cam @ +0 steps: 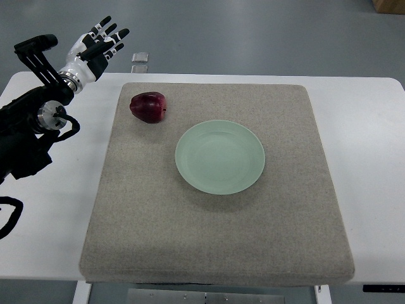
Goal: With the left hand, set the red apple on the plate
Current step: 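Move the left hand forward and down toward the red apple, then close the left hand fingers around the red apple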
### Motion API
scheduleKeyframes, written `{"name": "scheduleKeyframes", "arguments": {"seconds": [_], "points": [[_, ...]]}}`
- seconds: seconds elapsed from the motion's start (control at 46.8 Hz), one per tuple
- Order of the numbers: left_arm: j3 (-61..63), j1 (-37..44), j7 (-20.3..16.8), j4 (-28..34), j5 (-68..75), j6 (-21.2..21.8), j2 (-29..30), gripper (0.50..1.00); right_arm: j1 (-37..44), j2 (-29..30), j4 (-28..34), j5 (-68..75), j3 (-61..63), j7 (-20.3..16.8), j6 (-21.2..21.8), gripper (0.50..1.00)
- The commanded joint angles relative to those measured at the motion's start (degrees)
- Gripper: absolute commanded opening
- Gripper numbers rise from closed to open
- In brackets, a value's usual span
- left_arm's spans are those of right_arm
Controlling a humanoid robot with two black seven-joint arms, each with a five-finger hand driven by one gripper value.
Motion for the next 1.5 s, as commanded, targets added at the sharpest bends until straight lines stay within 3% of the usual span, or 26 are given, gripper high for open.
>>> {"name": "scheduleKeyframes", "arguments": {"seconds": [0.0,0.449,0.812,1.175,1.474], "points": [[0.09,-0.33,0.0,-2.1,4.7,-0.05,1.31,0.992,0.0,0.0,0.0,0.05,0.0,0.0,0.0,0.964],[1.41,-3.06,0.09,-12.65,40.83,-1.1,8.78,0.994,0.0,0.0,0.0,0.05,0.0,0.0,0.0,0.964],[9.31,-4.2,0.09,-24.16,55.59,-0.93,14.41,0.99,0.0,0.0,0.0,-0.04,0.0,0.0,0.0,0.964],[9.49,-5.61,-0.35,-24.78,76.34,-0.4,15.03,0.984,0.0,0.0,0.0,0.05,0.0,0.0,0.0,0.964],[9.67,-5.43,-0.35,-27.42,85.48,0.04,14.67,0.981,0.0,0.0,0.0,-0.04,0.0,0.0,0.0,0.964]]}}
